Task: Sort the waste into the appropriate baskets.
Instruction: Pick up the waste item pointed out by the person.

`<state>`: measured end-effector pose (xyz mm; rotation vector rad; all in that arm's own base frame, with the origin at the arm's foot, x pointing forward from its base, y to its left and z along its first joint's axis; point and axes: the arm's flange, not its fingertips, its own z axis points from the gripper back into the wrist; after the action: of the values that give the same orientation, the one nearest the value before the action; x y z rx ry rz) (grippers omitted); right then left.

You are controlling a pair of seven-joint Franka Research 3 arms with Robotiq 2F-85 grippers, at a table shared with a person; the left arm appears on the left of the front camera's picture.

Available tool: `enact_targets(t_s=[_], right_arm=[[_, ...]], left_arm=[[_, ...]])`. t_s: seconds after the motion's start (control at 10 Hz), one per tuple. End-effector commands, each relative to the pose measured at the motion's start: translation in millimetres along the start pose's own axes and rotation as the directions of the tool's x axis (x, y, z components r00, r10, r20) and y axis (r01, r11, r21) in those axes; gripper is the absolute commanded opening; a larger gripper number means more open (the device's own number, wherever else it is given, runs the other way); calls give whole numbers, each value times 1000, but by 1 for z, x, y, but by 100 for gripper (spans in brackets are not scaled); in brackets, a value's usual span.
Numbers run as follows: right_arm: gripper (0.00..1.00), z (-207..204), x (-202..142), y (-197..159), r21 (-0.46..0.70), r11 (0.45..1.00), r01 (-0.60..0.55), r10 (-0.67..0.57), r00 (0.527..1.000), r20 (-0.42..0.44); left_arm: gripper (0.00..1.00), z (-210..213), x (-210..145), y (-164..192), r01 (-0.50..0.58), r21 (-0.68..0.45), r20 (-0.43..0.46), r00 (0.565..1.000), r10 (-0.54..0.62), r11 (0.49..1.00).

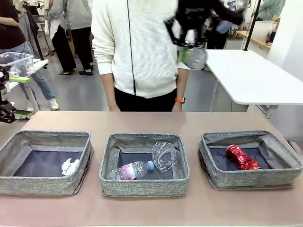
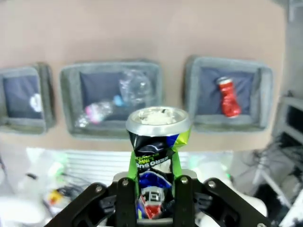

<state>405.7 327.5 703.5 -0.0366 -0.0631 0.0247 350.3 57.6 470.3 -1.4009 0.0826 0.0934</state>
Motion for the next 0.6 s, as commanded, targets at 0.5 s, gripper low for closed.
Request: enact_targets(t_s=[0.5], right_arm=[[30,0,4,59,-41,995,90,-88,995,50]], left_arm=[[100,1,-2,-2,15,-5,-4,1000,-15,1000]])
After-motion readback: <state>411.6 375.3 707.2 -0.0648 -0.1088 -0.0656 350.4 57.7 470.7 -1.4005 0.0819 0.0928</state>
